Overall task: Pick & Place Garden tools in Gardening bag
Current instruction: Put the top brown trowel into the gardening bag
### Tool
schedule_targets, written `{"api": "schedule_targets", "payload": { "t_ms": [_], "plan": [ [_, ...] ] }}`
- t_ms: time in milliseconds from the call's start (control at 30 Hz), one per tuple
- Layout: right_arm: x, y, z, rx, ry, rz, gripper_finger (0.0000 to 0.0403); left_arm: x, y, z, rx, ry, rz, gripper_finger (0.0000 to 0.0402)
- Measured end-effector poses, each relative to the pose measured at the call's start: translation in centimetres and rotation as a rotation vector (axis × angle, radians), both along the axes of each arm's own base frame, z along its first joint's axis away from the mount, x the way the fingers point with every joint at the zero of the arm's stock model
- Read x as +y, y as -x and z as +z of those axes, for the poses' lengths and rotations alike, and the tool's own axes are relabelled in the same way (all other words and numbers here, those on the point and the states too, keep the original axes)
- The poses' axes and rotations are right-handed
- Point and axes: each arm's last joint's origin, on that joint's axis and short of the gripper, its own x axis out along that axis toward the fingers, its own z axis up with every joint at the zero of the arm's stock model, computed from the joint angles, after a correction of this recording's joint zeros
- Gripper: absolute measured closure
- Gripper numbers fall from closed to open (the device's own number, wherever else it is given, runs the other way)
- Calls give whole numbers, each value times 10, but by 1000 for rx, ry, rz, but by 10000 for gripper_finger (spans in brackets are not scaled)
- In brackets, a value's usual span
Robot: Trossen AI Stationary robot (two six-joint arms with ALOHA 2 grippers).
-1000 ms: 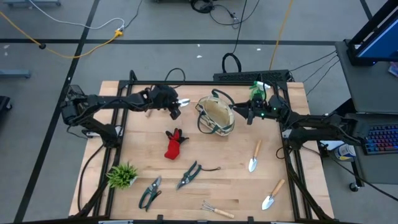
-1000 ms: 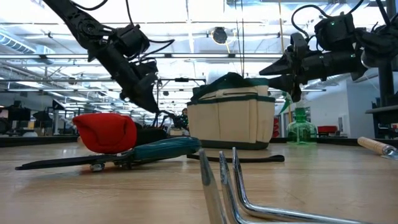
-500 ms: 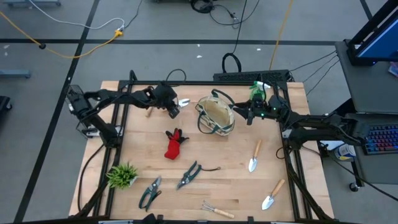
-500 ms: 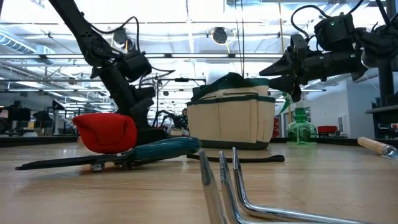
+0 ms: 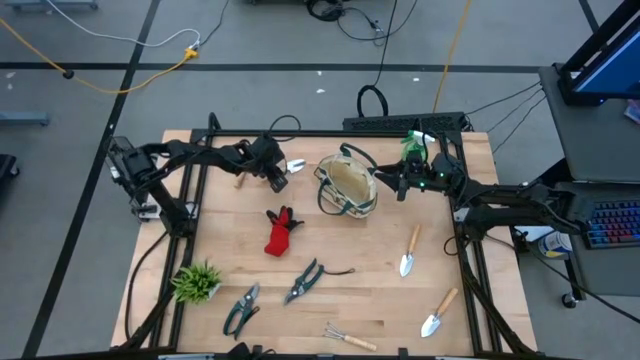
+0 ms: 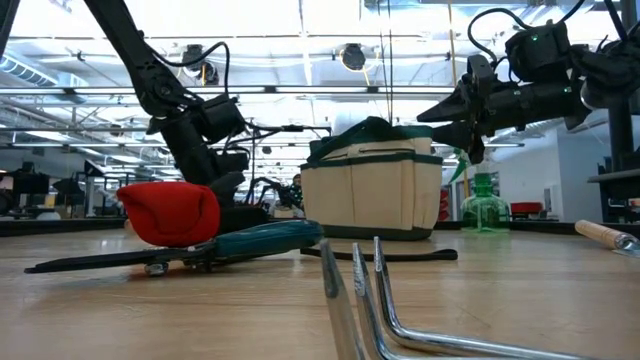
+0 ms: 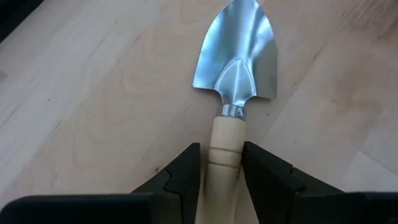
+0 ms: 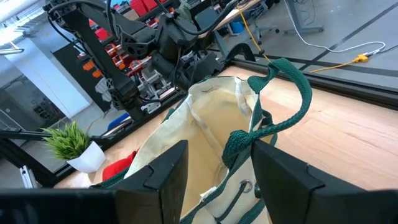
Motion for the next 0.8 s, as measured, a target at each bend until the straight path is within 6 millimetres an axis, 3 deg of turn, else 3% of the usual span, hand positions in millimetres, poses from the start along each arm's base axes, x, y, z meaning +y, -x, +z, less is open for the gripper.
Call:
{"api": "schedule_targets", "payload": {
  "t_ms": [133, 300, 600, 800],
  "plan": [
    [0, 0, 0, 0, 0, 0, 232, 0, 0, 0, 0, 0, -1, 286],
    [0, 0, 0, 0, 0, 0, 232, 0, 0, -1, -1, -1, 1, 331],
    [0, 0, 0, 0, 0, 0, 232, -1, -1, 4, -20, -20, -3, 332],
    [0, 0, 0, -2, -10, -1, 232, -10, -3, 24, -50, -89, -8, 332]
  ]
}}
